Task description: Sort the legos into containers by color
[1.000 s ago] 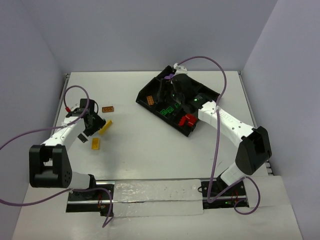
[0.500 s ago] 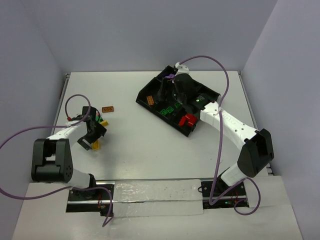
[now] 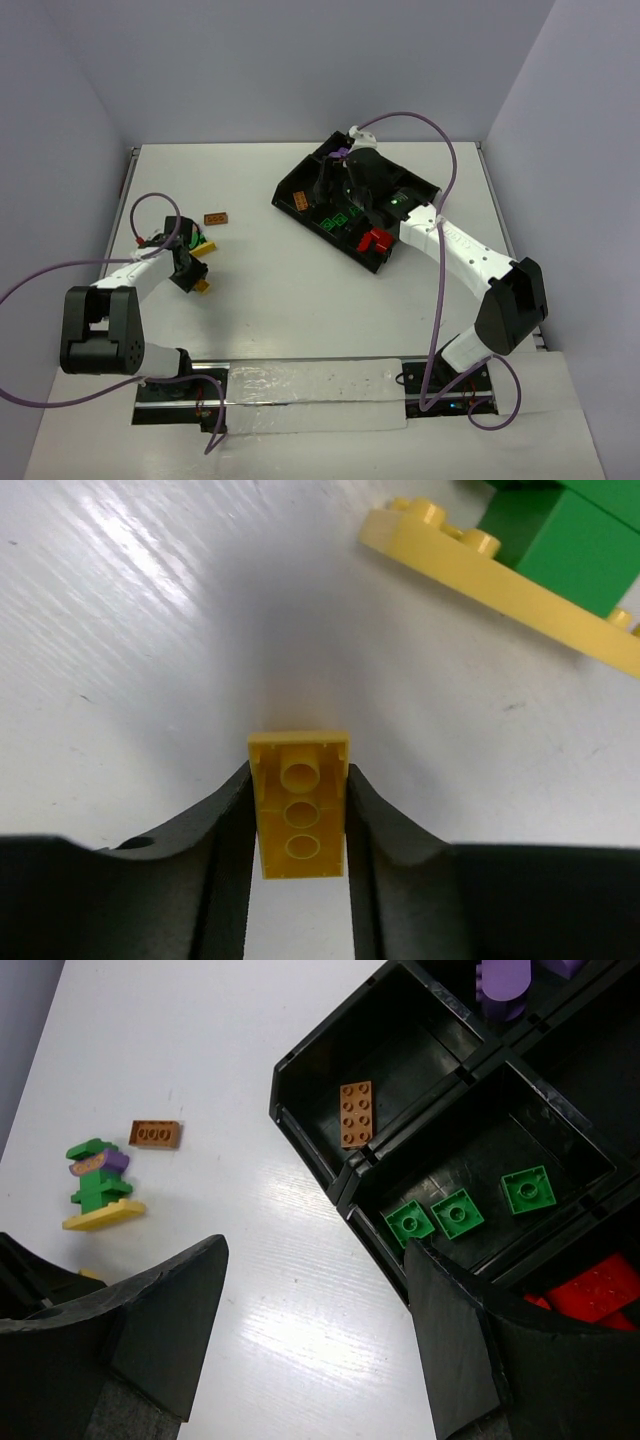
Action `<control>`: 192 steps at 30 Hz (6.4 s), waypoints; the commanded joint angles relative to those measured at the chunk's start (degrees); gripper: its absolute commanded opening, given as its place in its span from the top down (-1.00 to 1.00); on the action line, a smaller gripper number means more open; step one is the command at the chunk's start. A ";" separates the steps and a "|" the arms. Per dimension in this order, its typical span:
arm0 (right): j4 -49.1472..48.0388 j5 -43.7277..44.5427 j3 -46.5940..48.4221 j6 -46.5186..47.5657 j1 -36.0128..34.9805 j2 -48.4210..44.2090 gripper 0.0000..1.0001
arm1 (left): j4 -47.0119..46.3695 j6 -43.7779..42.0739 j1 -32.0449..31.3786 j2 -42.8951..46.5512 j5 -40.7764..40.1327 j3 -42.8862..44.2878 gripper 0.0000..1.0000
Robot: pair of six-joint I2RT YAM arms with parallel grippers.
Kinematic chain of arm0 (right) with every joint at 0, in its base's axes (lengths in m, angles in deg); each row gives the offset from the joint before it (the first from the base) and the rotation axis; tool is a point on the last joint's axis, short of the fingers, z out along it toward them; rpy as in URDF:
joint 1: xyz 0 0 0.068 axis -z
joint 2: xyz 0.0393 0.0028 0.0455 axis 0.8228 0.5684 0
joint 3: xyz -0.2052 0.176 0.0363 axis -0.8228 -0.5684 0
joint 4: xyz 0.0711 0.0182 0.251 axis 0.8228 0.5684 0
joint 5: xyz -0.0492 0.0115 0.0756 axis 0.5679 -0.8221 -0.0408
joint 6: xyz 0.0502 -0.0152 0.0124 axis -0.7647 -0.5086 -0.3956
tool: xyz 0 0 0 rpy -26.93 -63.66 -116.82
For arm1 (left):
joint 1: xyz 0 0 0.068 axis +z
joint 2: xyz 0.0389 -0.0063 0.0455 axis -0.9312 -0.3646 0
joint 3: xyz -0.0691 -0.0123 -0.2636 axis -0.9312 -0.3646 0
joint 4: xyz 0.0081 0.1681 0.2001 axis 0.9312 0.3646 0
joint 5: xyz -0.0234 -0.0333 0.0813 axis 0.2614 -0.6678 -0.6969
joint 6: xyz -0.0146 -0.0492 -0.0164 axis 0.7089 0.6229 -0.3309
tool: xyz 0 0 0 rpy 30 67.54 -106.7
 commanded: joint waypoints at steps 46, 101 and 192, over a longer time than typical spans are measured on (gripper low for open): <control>-18.33 -15.10 -6.13 -11.43 -12.09 3.91 -0.38 | -13.28 5.15 -20.42 10.42 24.13 16.41 1.00; -2.93 4.67 -11.68 -6.93 22.54 -1.68 1.00 | 0.04 -8.88 -9.35 12.63 11.21 21.38 -0.94; 1.91 3.97 -8.27 -0.65 17.09 -7.76 -0.47 | 15.97 14.30 -8.41 -44.57 -9.44 58.14 -0.81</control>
